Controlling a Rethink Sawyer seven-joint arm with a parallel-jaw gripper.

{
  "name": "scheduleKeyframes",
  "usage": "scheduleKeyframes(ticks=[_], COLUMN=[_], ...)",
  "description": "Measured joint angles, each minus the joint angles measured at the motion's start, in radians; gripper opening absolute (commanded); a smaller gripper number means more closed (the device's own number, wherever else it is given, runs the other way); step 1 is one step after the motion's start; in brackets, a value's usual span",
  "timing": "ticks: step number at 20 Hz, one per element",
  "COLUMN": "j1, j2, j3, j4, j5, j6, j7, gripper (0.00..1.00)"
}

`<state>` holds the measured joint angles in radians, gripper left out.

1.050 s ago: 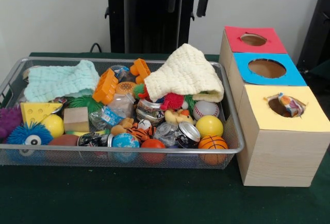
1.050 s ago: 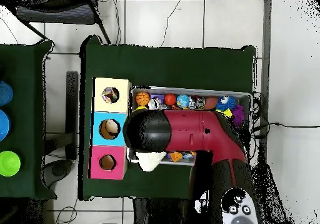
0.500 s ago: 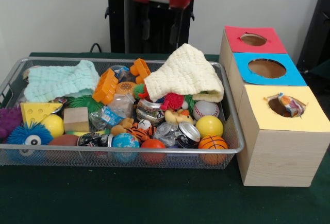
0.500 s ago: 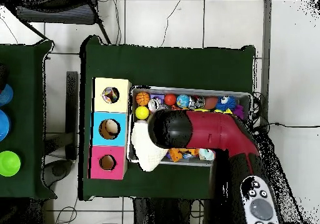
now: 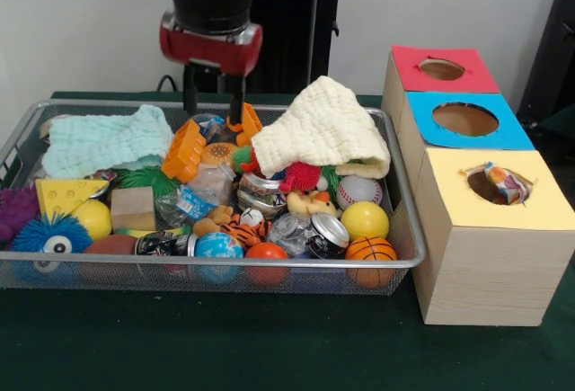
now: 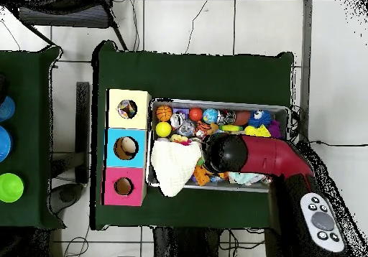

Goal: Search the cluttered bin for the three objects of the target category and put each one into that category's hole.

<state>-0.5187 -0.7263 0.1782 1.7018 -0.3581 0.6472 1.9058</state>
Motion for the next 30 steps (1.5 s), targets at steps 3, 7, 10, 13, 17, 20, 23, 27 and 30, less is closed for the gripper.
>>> scheduleKeyframes(ticks=[3, 7, 10, 13, 17, 20, 23, 27, 30], j1=[-0.042, -0.095, -0.138, -0.18, -0.208, -0.233, -0.258, -0.275, -0.275], j2=[0.043, 0.091, 0.122, 0.138, 0.138, 0.138, 0.138, 0.135, 0.131], j3=[0.006, 0.018, 0.029, 0.046, 0.058, 0.069, 0.081, 0.088, 0.088], j4=[0.0, -0.001, -0.001, -0.001, -0.002, -0.002, -0.002, -0.002, -0.002], j5=[-0.027, -0.064, -0.098, -0.132, -0.151, -0.167, -0.181, -0.202, -0.22], j6=[-0.01, -0.011, -0.011, -0.011, -0.012, -0.012, -0.011, -0.012, -0.018], j7=[0.0, 0.0, 0.0, 0.0, 0.0, 0.0, 0.0, 0.0, 0.0], gripper=[1.0, 1.0, 1.0, 1.0, 1.0, 1.0, 1.0, 1.0, 1.0])
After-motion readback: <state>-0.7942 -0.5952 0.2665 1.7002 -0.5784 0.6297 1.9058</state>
